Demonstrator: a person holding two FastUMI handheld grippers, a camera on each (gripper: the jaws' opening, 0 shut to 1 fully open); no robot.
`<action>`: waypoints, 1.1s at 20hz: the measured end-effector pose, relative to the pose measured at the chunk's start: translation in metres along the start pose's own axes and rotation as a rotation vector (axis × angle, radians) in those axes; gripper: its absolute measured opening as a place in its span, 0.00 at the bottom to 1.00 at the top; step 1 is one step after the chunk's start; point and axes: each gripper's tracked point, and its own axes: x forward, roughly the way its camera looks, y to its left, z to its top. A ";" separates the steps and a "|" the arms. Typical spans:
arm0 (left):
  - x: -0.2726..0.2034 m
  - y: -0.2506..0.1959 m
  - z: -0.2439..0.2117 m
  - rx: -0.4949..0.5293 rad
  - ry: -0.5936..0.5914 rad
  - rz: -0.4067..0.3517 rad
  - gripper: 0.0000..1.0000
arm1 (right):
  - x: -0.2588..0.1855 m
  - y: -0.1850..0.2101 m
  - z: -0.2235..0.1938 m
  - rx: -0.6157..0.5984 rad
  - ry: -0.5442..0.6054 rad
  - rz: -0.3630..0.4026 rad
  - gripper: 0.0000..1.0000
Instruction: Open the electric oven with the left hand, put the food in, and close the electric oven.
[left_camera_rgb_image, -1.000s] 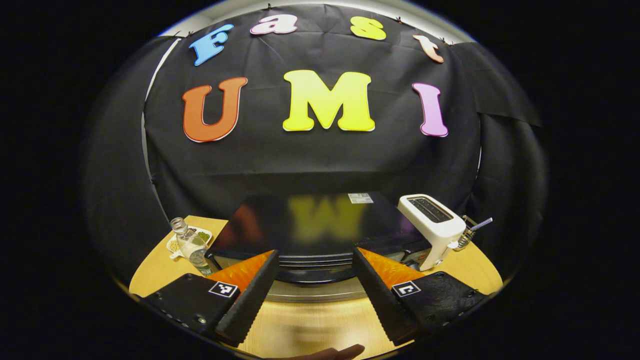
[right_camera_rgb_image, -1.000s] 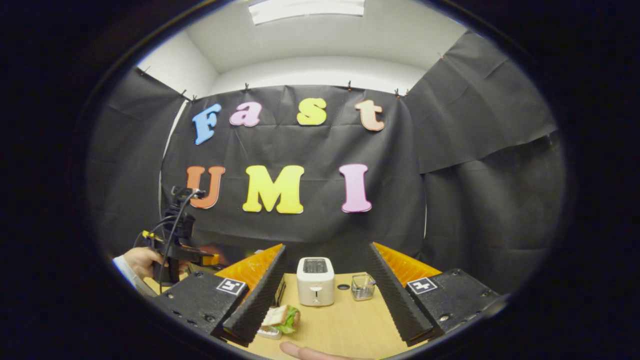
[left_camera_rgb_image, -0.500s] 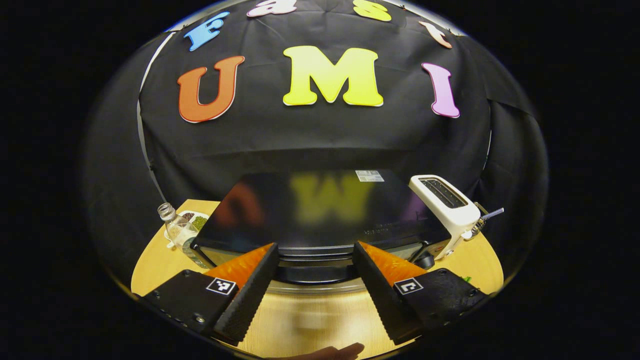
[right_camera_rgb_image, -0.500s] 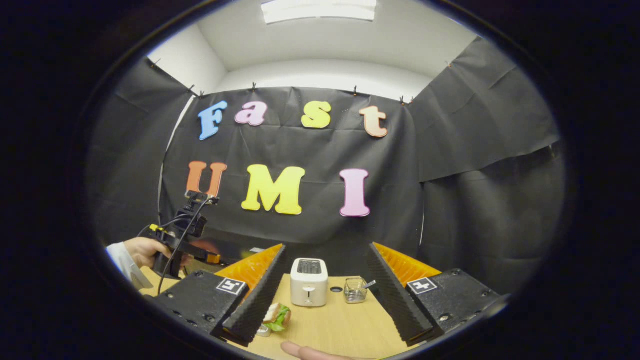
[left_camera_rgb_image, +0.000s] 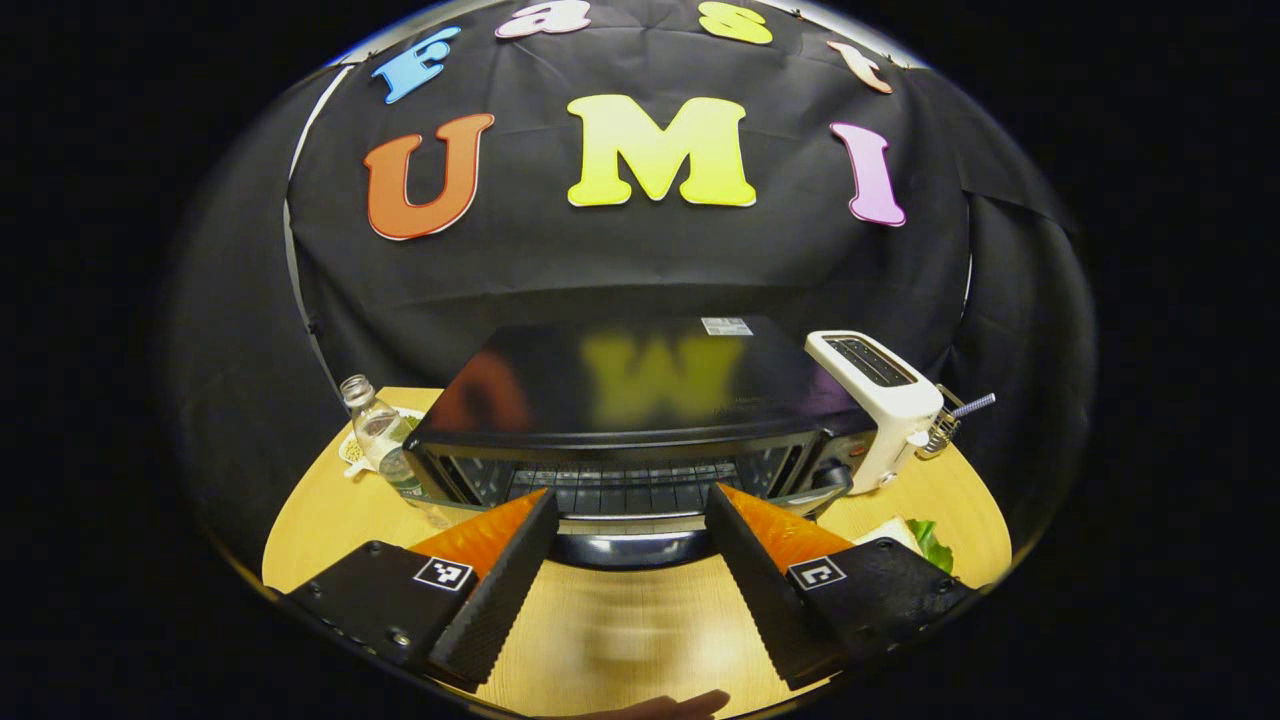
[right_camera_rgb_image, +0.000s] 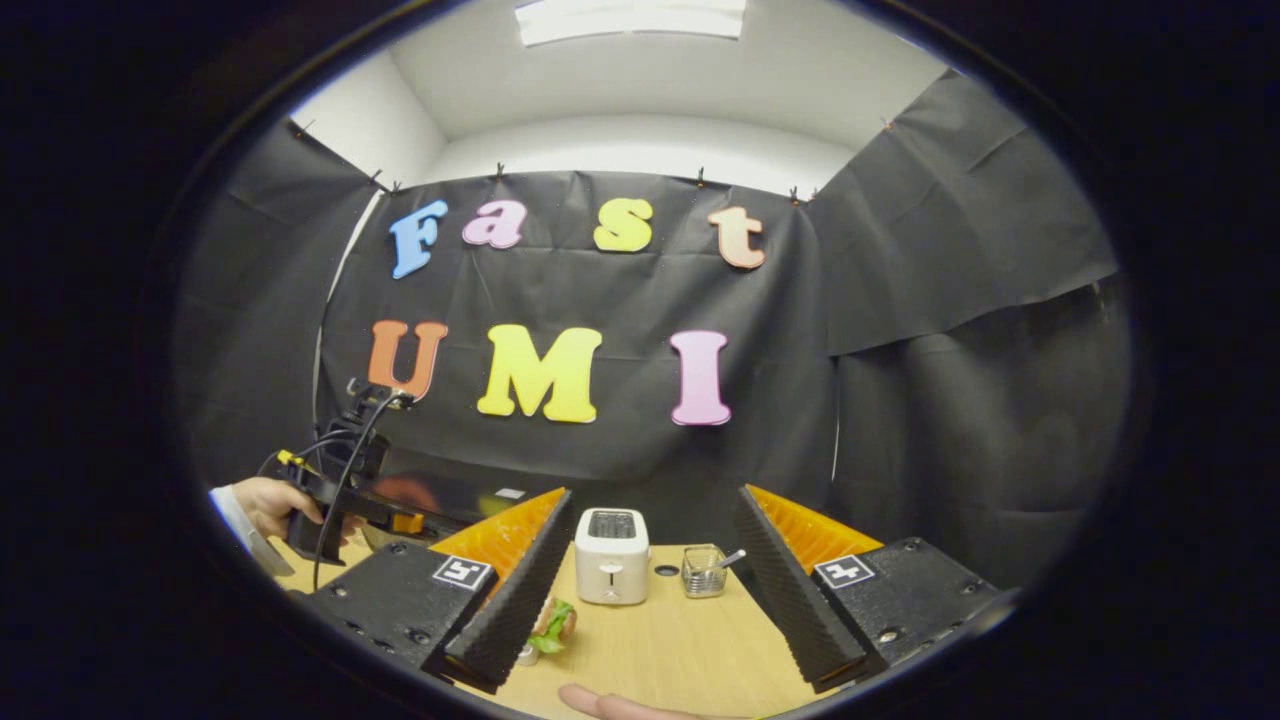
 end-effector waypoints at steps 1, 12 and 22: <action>-0.006 0.000 -0.007 -0.005 -0.003 0.000 0.99 | -0.003 0.000 -0.001 0.001 0.002 0.001 1.00; -0.041 -0.004 -0.098 -0.002 -0.024 -0.002 0.98 | -0.033 0.000 -0.032 0.060 0.097 0.026 0.94; -0.039 -0.006 -0.136 0.014 -0.088 0.009 0.99 | -0.034 -0.007 -0.055 0.056 0.150 0.000 1.00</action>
